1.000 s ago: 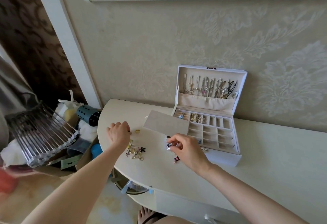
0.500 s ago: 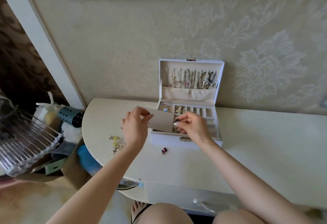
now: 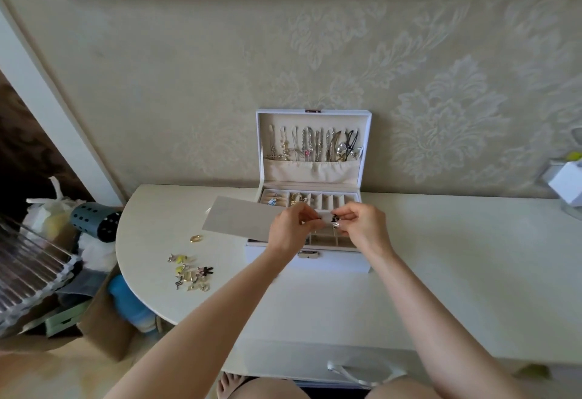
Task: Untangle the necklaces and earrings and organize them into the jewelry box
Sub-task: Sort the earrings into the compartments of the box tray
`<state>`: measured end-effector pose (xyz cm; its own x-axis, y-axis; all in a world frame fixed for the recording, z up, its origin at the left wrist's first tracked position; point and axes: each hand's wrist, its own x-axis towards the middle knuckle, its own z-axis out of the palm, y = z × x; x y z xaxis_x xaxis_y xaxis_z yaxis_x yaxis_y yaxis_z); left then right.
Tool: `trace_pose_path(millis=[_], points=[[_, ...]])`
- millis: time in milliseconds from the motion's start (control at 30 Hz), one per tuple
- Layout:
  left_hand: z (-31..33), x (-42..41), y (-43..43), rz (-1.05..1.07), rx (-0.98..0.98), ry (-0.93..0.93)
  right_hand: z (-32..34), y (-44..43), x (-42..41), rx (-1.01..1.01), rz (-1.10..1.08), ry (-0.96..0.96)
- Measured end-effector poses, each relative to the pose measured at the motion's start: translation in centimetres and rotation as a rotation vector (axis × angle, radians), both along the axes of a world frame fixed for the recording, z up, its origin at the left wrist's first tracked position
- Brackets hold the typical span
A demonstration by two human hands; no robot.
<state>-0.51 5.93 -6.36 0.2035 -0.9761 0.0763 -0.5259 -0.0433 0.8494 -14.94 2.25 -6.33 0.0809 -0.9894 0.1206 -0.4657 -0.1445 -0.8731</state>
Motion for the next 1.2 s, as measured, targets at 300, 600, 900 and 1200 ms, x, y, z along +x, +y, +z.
trace_pose_path(millis=[300,600,900,1200], points=[[-0.9,1.5,1.1,0.073,-0.036,-0.305,-0.1,0.1,0.4,-0.06,0.186,0.244],[-2.4,5.7,4.7,0.388,-0.263,-0.354,0.0,1.6,1.9,-0.032,0.309,0.301],[-7.1,8.2,11.3,0.671,-0.086,-0.457,-0.5,6.3,7.7,-0.267,0.556,0.447],[-9.2,9.4,12.6,0.669,0.052,-0.434,-2.9,7.0,12.0,-0.216,0.903,0.566]])
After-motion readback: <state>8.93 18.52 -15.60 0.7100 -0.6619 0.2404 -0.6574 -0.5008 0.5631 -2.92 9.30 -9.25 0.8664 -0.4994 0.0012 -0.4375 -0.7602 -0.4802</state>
